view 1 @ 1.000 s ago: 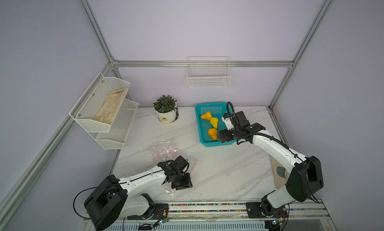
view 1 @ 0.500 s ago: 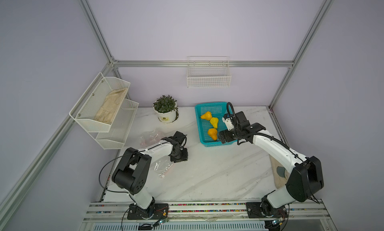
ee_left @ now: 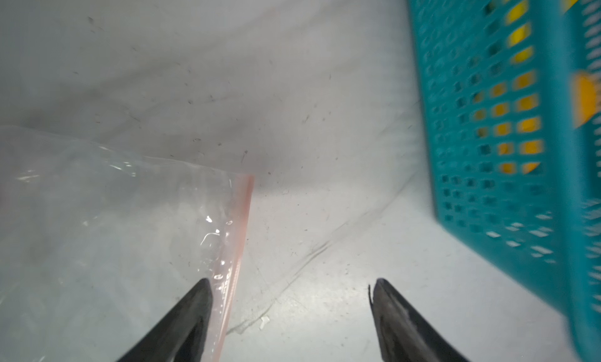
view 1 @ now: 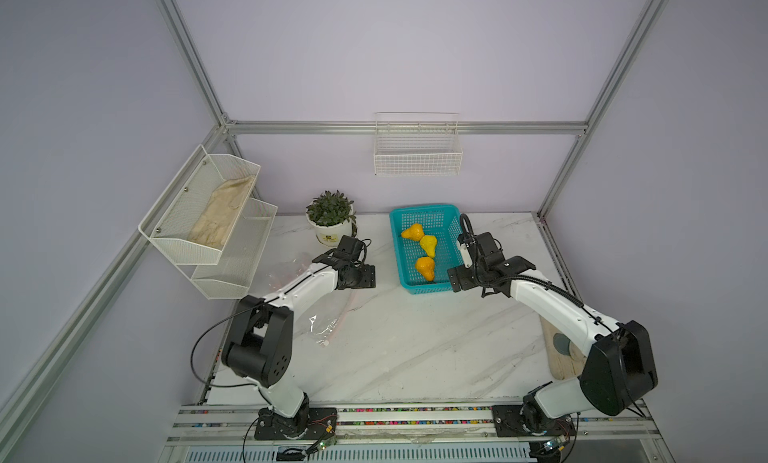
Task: Open the zip-top bag and take out the pear
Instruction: Move the zipper food storage bag to the center of the board, then reset both arms
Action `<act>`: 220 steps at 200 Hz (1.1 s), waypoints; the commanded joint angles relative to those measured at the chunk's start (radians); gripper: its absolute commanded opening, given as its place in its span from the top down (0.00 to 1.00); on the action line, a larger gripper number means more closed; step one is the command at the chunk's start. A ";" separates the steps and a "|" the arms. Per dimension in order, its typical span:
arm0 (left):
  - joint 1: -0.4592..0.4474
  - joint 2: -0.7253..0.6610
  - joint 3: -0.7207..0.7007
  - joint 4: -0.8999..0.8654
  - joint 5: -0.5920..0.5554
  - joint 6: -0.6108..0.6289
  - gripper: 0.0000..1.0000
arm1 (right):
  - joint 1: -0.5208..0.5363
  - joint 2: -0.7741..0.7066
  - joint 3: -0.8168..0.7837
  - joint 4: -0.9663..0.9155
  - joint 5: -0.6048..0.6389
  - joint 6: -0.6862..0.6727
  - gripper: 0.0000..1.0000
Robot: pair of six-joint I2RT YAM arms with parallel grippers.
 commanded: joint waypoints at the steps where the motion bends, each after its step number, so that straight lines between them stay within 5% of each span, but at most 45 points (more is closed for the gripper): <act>1: 0.022 -0.191 -0.105 0.116 -0.167 0.038 0.08 | -0.023 -0.031 -0.086 0.152 0.170 -0.001 0.03; 35: 0.037 -0.382 -0.293 0.230 -0.440 0.079 0.00 | -0.066 -0.079 -0.246 0.375 0.294 -0.025 0.03; 65: 0.057 -0.475 -0.418 0.309 -0.588 0.118 0.00 | -0.150 -0.214 -0.349 0.467 0.253 -0.003 0.03; 101: 0.092 -0.479 -0.502 0.358 -0.605 0.067 0.00 | -0.212 -0.266 -0.377 0.452 0.192 0.030 0.03; 135: 0.126 -0.450 -0.523 0.373 -0.573 0.026 0.00 | -0.364 -0.107 -0.320 0.437 -0.062 0.086 0.03; 167: 0.143 -0.454 -0.525 0.385 -0.547 0.021 0.00 | -0.367 0.087 -0.193 0.406 -0.212 0.027 0.04; 220: 0.178 -0.466 -0.552 0.402 -0.550 0.022 0.00 | -0.292 0.172 -0.107 0.412 -0.362 -0.012 0.05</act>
